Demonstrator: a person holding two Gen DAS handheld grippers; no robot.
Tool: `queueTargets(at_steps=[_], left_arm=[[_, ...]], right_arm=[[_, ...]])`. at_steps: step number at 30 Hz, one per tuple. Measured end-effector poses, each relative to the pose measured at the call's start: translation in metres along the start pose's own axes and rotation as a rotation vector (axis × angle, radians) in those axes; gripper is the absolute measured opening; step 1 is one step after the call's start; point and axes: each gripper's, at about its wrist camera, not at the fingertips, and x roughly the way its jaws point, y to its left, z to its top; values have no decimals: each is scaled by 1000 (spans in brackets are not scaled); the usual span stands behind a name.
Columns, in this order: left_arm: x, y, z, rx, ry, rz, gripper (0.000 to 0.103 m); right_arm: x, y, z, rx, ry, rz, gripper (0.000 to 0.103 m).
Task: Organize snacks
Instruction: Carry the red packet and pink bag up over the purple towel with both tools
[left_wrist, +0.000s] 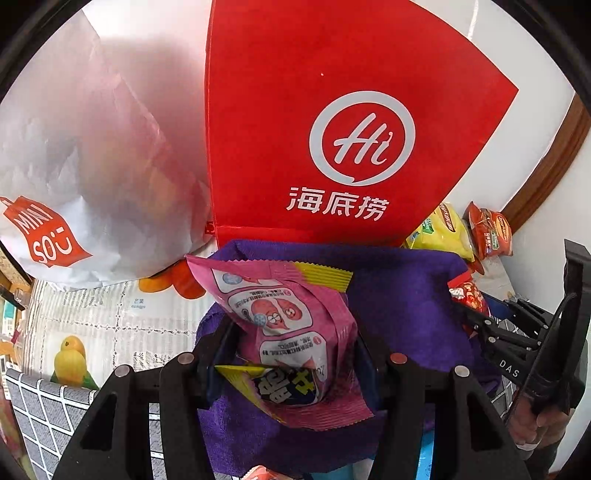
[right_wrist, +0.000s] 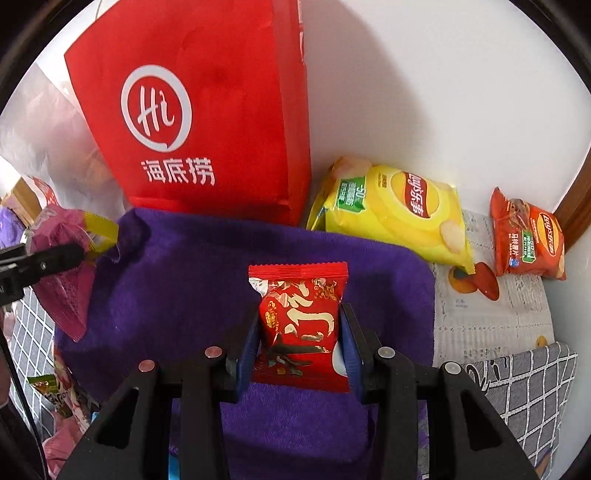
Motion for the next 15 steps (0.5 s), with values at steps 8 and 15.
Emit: queueTargets(at_steps=[8, 15], left_arm=[[0, 0, 1, -1, 7, -2, 54], [4, -3, 0, 9, 18, 0, 55]], right_arm=[[10, 1, -1, 2, 38, -3, 41], [16, 1, -2, 1, 63, -18, 42]])
